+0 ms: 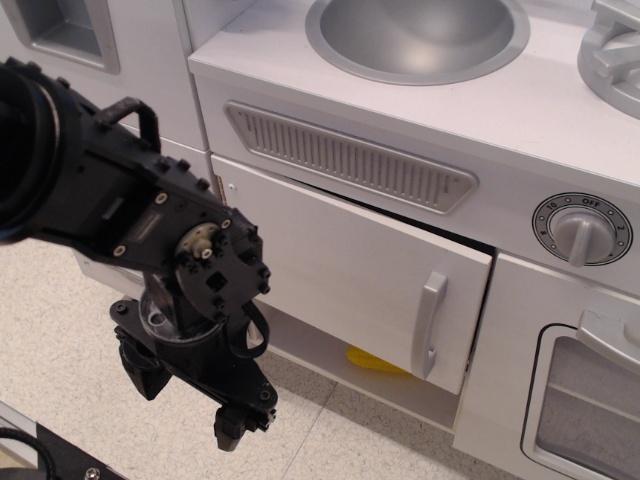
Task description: Open cabinet
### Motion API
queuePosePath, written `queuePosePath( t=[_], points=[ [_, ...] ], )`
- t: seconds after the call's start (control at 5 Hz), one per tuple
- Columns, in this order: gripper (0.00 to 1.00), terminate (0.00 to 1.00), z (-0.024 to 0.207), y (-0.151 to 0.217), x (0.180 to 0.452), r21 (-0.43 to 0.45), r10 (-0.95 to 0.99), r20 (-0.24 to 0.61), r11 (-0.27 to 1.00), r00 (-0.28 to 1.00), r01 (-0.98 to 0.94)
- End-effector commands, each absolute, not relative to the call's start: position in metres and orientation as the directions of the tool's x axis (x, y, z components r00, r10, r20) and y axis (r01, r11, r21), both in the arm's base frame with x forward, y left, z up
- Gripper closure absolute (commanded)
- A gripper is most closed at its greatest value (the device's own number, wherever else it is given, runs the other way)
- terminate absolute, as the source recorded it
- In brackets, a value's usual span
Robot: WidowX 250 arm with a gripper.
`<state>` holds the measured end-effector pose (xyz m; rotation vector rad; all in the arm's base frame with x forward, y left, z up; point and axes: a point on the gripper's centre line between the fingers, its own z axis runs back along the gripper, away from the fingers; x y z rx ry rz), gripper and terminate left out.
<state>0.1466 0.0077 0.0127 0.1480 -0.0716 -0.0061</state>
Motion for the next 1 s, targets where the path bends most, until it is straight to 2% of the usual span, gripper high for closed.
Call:
queuePosePath(
  t=[0.0,0.6,0.8],
  points=[
    [0.0,0.0,0.013,0.008,0.147,0.148,-0.011,0.071,0.989,0.997,0.001],
    [0.0,0.0,0.014,-0.041,0.255,0.054,0.071,0.231,0.995,0.97,-0.086],
    [0.0,0.0,0.01,-0.059,0.275,0.032,0.047,0.271,0.998,0.962,-0.057]
  ],
)
